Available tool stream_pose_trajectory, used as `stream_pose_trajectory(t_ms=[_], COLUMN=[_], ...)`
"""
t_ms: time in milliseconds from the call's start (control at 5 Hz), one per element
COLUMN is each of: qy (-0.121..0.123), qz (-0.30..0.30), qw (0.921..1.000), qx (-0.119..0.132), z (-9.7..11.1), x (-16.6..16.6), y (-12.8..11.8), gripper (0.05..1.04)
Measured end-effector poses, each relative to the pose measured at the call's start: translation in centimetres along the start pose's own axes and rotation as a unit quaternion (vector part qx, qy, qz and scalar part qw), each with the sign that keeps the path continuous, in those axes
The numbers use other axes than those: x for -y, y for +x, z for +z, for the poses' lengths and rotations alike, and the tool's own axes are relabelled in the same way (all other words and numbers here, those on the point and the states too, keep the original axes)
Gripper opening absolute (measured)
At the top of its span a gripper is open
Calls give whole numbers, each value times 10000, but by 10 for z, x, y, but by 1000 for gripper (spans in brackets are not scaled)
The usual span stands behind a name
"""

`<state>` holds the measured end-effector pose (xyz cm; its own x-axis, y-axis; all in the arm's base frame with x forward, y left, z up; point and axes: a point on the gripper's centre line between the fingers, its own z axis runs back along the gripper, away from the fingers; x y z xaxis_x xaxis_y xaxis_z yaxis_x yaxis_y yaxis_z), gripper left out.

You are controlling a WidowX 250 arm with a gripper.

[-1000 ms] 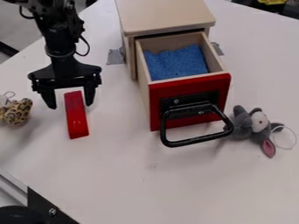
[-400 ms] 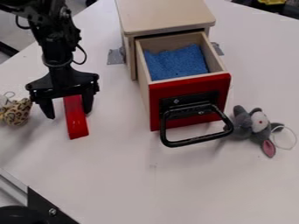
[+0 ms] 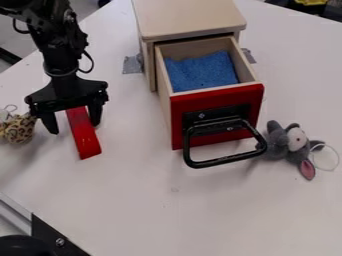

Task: Put the red object in the drawer.

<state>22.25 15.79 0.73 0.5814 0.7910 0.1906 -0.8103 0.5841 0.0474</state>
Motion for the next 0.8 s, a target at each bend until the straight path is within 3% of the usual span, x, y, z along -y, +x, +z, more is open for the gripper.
stream_pose_trajectory(t_ms=[200, 400, 600, 800], qy=[-38, 15, 37, -60], qz=[266, 619, 748, 725], qw=[9996, 9980, 9972, 9973], qx=[58, 141, 5, -80], z=[-5, -5, -5, 13], x=[-1, -5, -5, -3], y=[3, 5, 0, 0], gripper=[674, 556, 556, 556])
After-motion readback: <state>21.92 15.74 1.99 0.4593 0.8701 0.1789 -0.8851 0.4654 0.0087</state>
